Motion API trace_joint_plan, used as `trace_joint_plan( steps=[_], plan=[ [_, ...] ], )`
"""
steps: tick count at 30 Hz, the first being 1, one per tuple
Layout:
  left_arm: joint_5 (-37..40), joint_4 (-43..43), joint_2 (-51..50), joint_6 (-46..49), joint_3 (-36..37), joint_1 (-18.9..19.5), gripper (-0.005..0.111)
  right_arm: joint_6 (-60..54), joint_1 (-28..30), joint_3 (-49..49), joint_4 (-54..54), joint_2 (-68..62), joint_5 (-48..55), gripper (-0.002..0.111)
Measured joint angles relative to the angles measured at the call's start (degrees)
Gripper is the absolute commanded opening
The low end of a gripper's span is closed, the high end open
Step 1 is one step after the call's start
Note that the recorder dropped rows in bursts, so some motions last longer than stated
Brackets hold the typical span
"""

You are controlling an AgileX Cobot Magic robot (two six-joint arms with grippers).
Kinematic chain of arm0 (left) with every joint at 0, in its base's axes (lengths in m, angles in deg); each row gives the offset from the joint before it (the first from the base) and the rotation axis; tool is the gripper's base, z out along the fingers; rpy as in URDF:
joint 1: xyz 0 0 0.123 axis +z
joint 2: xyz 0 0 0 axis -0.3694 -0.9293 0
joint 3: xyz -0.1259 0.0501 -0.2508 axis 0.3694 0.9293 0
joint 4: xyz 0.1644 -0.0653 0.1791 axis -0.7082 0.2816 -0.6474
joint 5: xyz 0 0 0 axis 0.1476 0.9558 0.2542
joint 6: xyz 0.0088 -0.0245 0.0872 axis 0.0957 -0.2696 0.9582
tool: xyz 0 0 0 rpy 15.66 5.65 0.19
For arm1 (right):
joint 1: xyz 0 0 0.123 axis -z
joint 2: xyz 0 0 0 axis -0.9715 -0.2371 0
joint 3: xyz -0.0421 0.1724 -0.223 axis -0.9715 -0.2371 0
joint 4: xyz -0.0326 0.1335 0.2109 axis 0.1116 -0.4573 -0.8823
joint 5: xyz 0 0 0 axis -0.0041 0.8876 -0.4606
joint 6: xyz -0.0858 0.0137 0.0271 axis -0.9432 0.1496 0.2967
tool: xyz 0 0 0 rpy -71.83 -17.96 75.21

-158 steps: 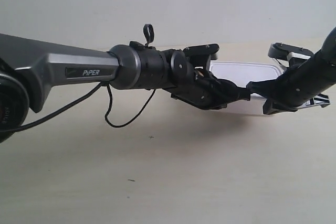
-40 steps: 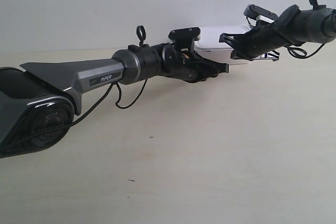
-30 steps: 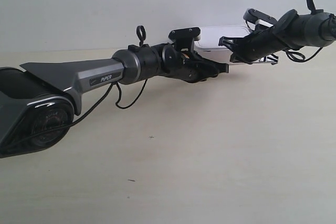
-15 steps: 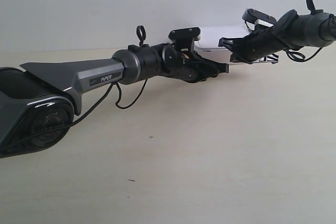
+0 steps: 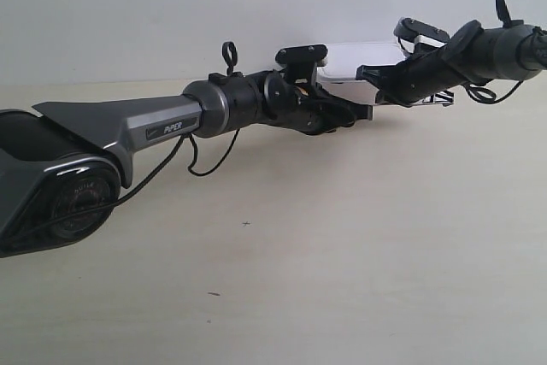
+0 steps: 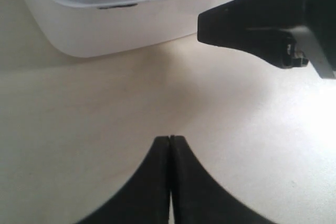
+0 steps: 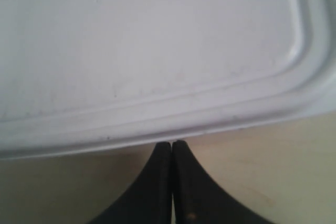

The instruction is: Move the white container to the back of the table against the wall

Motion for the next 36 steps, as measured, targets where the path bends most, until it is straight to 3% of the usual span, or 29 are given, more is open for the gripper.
trace_joint_plan(
  steps=[9,20,27,32,36],
  plan=[
    [1.0,0.0,0.0,0.2,0.0,0.0,0.000,-0.5,0.0,0.0,-0.1,0.1,1.3,0.000],
    [3.1,0.0,2.2,0.2,0.0,0.0,0.000,-1.0,0.0,0.3,2.3,4.9,13.1,0.000],
    [9.2,-1.1,5.3,0.3,0.0,0.0,0.000,-0.2,0.0,-0.2,5.9,7.2,21.4,0.000],
    [13.1,-2.3,6.8,0.3,0.0,0.0,0.000,-0.2,0.2,-6.8,7.3,13.1,21.7,0.000],
    [15.6,-2.7,8.5,0.3,0.0,0.0,0.000,-1.2,0.7,-17.5,8.9,21.0,17.2,0.000]
  ],
)
